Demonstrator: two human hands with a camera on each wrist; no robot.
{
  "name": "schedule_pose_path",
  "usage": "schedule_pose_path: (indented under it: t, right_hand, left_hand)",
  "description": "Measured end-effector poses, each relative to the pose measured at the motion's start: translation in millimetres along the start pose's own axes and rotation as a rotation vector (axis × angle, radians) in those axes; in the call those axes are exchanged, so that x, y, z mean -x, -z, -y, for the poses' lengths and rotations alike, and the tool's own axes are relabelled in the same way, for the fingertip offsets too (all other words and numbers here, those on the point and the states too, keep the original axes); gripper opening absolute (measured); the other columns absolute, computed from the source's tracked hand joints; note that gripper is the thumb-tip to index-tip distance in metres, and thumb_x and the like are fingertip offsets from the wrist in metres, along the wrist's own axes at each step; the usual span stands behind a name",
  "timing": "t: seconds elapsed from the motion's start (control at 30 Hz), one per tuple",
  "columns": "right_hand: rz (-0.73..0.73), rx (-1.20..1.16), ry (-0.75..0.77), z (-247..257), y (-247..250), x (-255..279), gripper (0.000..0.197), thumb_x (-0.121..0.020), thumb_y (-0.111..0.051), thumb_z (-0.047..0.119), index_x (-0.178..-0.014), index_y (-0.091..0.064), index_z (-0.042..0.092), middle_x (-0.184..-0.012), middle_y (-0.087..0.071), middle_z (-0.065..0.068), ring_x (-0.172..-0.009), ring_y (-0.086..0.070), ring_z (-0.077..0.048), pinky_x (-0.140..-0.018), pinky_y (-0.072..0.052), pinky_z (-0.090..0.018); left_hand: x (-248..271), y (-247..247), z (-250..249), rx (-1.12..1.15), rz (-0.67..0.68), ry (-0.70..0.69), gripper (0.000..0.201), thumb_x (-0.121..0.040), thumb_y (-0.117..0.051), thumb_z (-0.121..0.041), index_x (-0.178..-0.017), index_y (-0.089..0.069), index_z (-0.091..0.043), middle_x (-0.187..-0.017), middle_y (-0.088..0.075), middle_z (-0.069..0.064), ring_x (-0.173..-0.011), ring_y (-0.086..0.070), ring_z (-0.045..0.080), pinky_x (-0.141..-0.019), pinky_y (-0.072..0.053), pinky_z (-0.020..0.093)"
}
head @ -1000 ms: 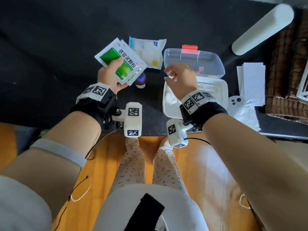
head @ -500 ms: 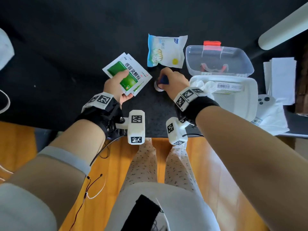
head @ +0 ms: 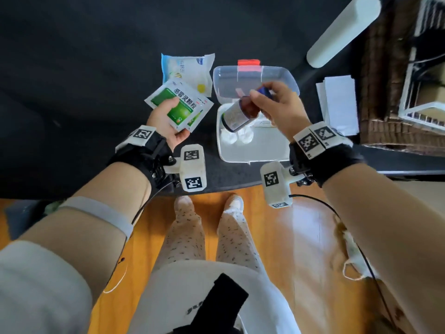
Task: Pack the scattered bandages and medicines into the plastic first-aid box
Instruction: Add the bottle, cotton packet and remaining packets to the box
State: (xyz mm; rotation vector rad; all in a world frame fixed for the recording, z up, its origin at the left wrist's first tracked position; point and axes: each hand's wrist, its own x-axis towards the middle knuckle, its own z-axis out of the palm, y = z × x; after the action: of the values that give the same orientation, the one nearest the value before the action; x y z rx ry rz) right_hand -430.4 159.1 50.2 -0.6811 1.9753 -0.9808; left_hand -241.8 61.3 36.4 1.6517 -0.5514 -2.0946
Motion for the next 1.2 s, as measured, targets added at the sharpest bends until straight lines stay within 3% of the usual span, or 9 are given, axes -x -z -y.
schedule_pose_path:
  t: [0.1, 0.2, 0.37, 0.53, 0.63, 0.83, 0.93, 1.07, 1.2]
  right_hand:
    - [-0.043, 0.042, 0.006, -14, 38, 2, 0.013, -0.081, -0.065, 0.029, -0.074, -0.054, 0.031, -0.067, -0.051, 0.007, -0.056, -0.043, -0.005, -0.056, -0.037, -0.018]
    - [-0.068, 0.143, 0.002, -26, 64, 3, 0.008, -0.081, -0.065, 0.022, -0.082, -0.058, 0.025, -0.071, -0.054, 0.010, -0.059, -0.046, -0.002, -0.061, -0.039, -0.016]
    - [-0.049, 0.270, -0.046, -47, 64, -2, 0.009, -0.076, -0.067, 0.028, -0.079, -0.058, 0.029, -0.072, -0.057, 0.007, -0.064, -0.050, -0.008, -0.069, -0.044, -0.025]
    - [0.115, 0.437, -0.015, -61, 42, -8, 0.025, -0.080, -0.064, 0.021, -0.105, -0.062, 0.022, -0.101, -0.058, 0.002, -0.090, -0.051, -0.015, -0.080, -0.039, -0.024]
    - [0.210, 0.559, 0.038, -71, 27, -13, 0.023, -0.080, -0.063, 0.018, -0.103, -0.063, 0.024, -0.112, -0.060, -0.011, -0.101, -0.056, -0.026, -0.089, -0.044, -0.028]
    - [0.261, 0.724, 0.107, -75, 13, -15, 0.026, -0.087, -0.057, 0.012, -0.111, -0.062, 0.021, -0.097, -0.036, -0.004, -0.090, -0.046, -0.026, -0.080, -0.033, -0.024]
    - [0.267, 0.770, 0.126, -73, 10, -16, 0.027, -0.087, -0.057, 0.013, -0.112, -0.061, 0.022, -0.098, -0.035, -0.004, -0.094, -0.052, -0.032, -0.080, -0.036, -0.025]
    - [0.273, 0.772, 0.126, -72, 11, -14, 0.032, -0.086, -0.059, 0.016, -0.117, -0.057, 0.024, -0.106, -0.047, -0.011, -0.098, -0.054, -0.033, -0.084, -0.039, -0.030]
    - [0.149, 0.567, 0.077, -64, 20, -13, 0.050, -0.079, -0.064, 0.008, -0.125, -0.051, 0.022, -0.105, -0.047, -0.006, -0.083, -0.051, -0.017, -0.085, -0.040, -0.025]
  left_hand:
    - [1, -22, 18, -0.034, 0.049, 0.058, 0.008, -0.089, -0.056, -0.024, -0.082, -0.058, -0.021, -0.070, -0.069, -0.004, -0.072, -0.061, 0.015, -0.043, -0.046, 0.014]
    - [-1, -33, 36, -0.070, 0.080, 0.111, 0.005, -0.090, -0.055, -0.023, -0.087, -0.057, -0.020, -0.088, -0.065, 0.000, -0.078, -0.062, 0.015, -0.046, -0.049, 0.019]
    - [-4, -37, 54, -0.102, 0.086, 0.150, 0.008, -0.090, -0.055, -0.025, -0.095, -0.058, -0.019, -0.093, -0.065, 0.000, -0.080, -0.062, 0.017, -0.059, -0.049, 0.029]
    - [-7, -35, 59, -0.064, 0.090, 0.121, 0.008, -0.092, -0.053, -0.022, -0.096, -0.059, -0.018, -0.096, -0.067, 0.002, -0.086, -0.065, 0.018, -0.073, -0.055, 0.036]
    - [-9, -32, 59, -0.028, 0.102, 0.125, 0.015, -0.093, -0.052, -0.022, -0.105, -0.059, -0.016, -0.099, -0.068, 0.003, -0.087, -0.066, 0.019, -0.066, -0.057, 0.033]
    - [-10, -30, 60, 0.006, 0.112, 0.113, 0.013, -0.094, -0.051, -0.021, -0.099, -0.061, -0.016, -0.095, -0.071, 0.004, -0.084, -0.069, 0.020, -0.062, -0.060, 0.031]
    - [-11, -29, 61, 0.025, 0.108, 0.116, 0.012, -0.093, -0.051, -0.021, -0.096, -0.062, -0.016, -0.086, -0.074, 0.002, -0.078, -0.071, 0.019, -0.061, -0.060, 0.031]
    - [-11, -28, 60, 0.000, 0.120, 0.119, 0.012, -0.093, -0.051, -0.021, -0.097, -0.061, -0.017, -0.096, -0.071, 0.004, -0.086, -0.069, 0.020, -0.064, -0.059, 0.032]
    - [-10, -33, 53, -0.134, 0.080, 0.105, 0.007, -0.091, -0.054, -0.024, -0.091, -0.060, -0.019, -0.093, -0.067, 0.000, -0.084, -0.065, 0.015, -0.066, -0.053, 0.030]
